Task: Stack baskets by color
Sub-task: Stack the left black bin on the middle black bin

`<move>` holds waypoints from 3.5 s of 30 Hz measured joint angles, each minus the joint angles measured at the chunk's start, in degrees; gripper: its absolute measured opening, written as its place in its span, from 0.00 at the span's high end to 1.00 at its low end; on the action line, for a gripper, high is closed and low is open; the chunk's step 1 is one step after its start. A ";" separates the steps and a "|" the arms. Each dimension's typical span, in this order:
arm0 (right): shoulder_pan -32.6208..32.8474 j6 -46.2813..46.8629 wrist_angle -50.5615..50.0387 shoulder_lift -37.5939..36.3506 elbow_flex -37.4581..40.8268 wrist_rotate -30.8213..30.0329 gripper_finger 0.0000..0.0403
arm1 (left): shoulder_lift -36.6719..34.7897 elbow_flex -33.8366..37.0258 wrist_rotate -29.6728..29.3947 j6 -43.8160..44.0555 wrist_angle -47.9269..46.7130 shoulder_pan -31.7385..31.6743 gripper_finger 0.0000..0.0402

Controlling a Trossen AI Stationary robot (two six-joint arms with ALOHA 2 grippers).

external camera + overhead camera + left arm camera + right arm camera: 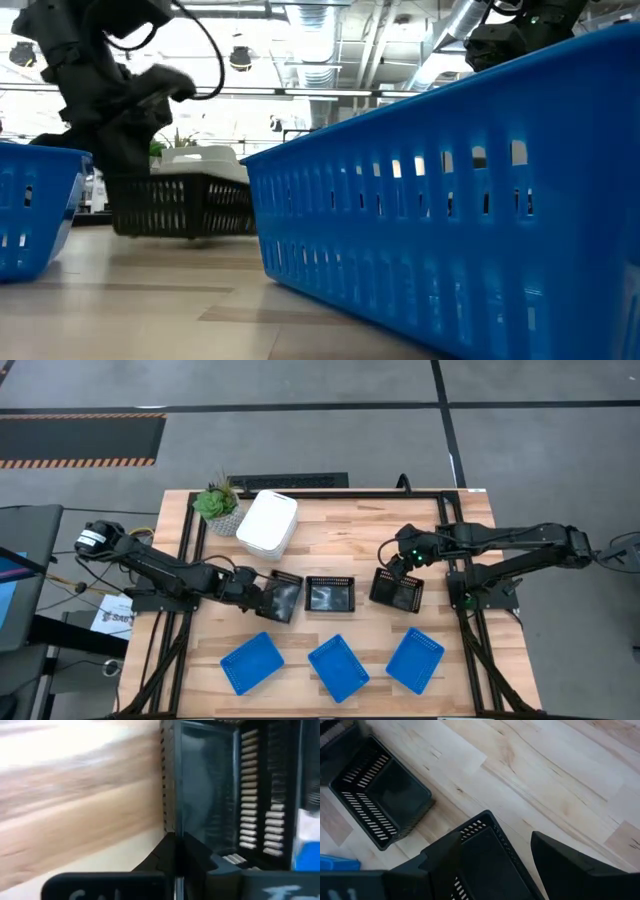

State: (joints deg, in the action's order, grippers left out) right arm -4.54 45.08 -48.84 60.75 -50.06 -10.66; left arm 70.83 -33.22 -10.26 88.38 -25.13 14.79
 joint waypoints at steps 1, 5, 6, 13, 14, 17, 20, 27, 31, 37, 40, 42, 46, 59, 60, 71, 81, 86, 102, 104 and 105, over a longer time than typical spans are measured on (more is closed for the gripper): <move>0.00 -0.02 0.00 0.00 0.00 0.00 0.34 | 0.01 -0.41 0.60 -0.84 0.77 -0.01 0.99; 0.00 -0.32 0.00 0.00 0.00 -0.03 0.34 | 0.00 -4.05 0.46 -4.69 0.21 -0.17 1.00; 0.00 -0.33 0.00 0.00 0.00 -0.04 0.34 | 0.00 -5.03 0.14 -5.48 -0.20 -0.39 1.00; 0.00 -0.55 0.00 0.00 0.00 -0.04 0.34 | -0.02 -15.77 -2.82 -10.30 -14.67 -0.58 1.00; 0.00 -0.57 0.00 0.00 0.00 -0.02 0.34 | -0.02 -17.35 -3.90 -12.71 -16.21 -0.73 1.00; 0.00 -1.06 0.00 0.00 0.00 -0.04 0.34 | 0.15 -21.61 -5.22 -25.42 -16.19 -2.59 1.00; -0.07 -1.56 0.00 0.00 0.00 -0.04 0.34 | 1.60 -25.07 -4.38 -37.00 -15.05 -6.36 1.00; -0.09 -1.58 0.02 -0.02 0.00 -0.15 0.34 | 9.13 -31.58 6.22 -62.69 -10.64 -15.70 1.00; -0.09 -1.58 -0.18 -0.02 0.00 -0.15 0.34 | 14.39 -34.02 11.28 -74.81 -7.38 -18.66 1.00; -0.09 -1.37 -0.15 -0.04 0.00 -0.15 0.34 | 21.99 -38.56 13.25 -87.87 -6.99 -22.01 1.00; -0.09 -1.35 -0.04 -0.04 0.00 -0.15 0.34 | 25.10 -40.69 16.04 -92.08 -7.10 -23.53 1.00; -0.09 -1.23 -0.07 -0.04 0.00 -0.15 0.34 | 26.93 -41.78 17.71 -93.89 -7.90 -24.16 1.00; -0.09 -0.90 -0.07 -0.04 0.00 -0.15 0.34 | 29.44 -43.82 20.65 -95.97 -9.36 -24.47 1.00; -0.11 -0.90 0.02 -0.02 0.00 -0.15 0.34 | 29.79 -44.36 21.48 -101.19 -13.24 -23.75 1.00; -0.11 -0.90 0.02 -0.02 0.00 -0.15 0.34 | 29.79 -44.36 21.66 -101.05 -13.25 -23.75 1.00; -0.15 -0.45 -0.03 0.00 0.00 -0.15 0.34 | 33.01 -44.36 24.96 -100.81 -14.94 -22.99 1.00; -0.17 -0.07 -0.15 0.02 -0.02 -0.15 0.34 | 36.17 -44.42 22.91 -97.55 -16.66 -22.93 1.00; -0.22 0.00 -0.07 0.00 -0.02 -0.15 0.34 | 39.66 -44.51 21.78 -89.87 -16.47 -23.44 1.00; -0.22 0.11 0.00 0.00 -0.02 -0.15 0.34 | 40.10 -47.15 7.72 -61.87 -8.32 -30.19 1.00; -0.22 0.15 -0.07 0.00 -0.02 -0.15 0.34 | 40.16 -47.58 6.44 -57.11 -8.59 -31.27 1.00; -0.22 0.22 -0.03 0.00 -0.02 -0.15 0.34 | 40.15 -47.65 6.12 -54.76 -8.33 -31.78 1.00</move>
State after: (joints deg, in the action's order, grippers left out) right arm -4.75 45.30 -48.87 60.75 -50.09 -10.81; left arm 110.98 -80.88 -4.14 33.61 -33.46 -16.98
